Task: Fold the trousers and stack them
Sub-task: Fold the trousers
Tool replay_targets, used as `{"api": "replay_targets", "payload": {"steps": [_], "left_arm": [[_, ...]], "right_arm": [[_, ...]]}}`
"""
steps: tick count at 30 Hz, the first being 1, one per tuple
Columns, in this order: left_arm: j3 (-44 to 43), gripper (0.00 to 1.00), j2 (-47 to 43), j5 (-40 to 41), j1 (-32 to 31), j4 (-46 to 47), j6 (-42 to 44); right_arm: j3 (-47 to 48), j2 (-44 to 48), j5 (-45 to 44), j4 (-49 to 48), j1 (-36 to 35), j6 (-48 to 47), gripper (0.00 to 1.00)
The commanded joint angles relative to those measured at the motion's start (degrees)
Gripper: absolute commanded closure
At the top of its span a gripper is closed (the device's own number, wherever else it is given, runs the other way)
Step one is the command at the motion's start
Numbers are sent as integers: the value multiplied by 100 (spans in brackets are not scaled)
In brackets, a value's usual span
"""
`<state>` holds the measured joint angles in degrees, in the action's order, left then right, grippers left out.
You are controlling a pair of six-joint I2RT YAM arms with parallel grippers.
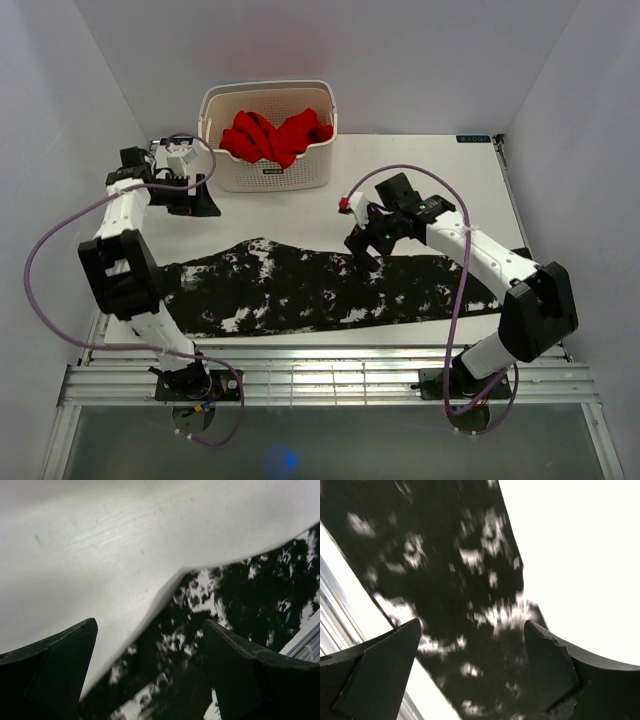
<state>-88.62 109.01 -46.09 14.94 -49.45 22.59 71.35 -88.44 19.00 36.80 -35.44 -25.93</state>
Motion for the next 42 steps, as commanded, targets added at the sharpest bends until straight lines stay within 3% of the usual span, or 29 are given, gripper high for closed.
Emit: {"api": "replay_targets", "payload": {"steps": [1, 6, 10, 12, 16, 21, 25, 30, 35, 42], "left_arm": [[923, 2, -1562, 1056, -35, -371, 517], [2452, 3, -2603, 1620, 289, -968, 940], [3778, 16, -2842, 2259, 746, -787, 958], [3983, 22, -2554, 2586, 1080, -218, 923], [3529, 32, -1394, 3070, 1450, 444, 853], [2157, 37, -469, 3290, 1486, 376, 703], [2173, 37, -512, 3571, 1494, 541, 659], [2857, 33, -811, 4045, 1617, 1069, 598], [2868, 30, -890, 3722, 1670, 947, 545], [2736, 25, -1048, 3484, 1644, 806, 553]], "right_arm": [[-743, 318, -36, 785, 370, -209, 11], [-1421, 460, -283, 812, 1335, -412, 11], [-1773, 363, -520, 777, 1908, -606, 11], [-1957, 214, -696, 680, 2136, -641, 11], [-2081, -216, -916, 460, 2436, -623, 13], [-1643, -42, -934, 573, 2962, -527, 13], [-1203, 660, -951, 863, 3779, -728, 14], [-1220, 1004, -1162, 917, 5201, -1273, 16], [-1370, 698, -908, 882, 6319, -1765, 20], [-1352, 3, -740, 619, 6945, -1985, 28]]}}
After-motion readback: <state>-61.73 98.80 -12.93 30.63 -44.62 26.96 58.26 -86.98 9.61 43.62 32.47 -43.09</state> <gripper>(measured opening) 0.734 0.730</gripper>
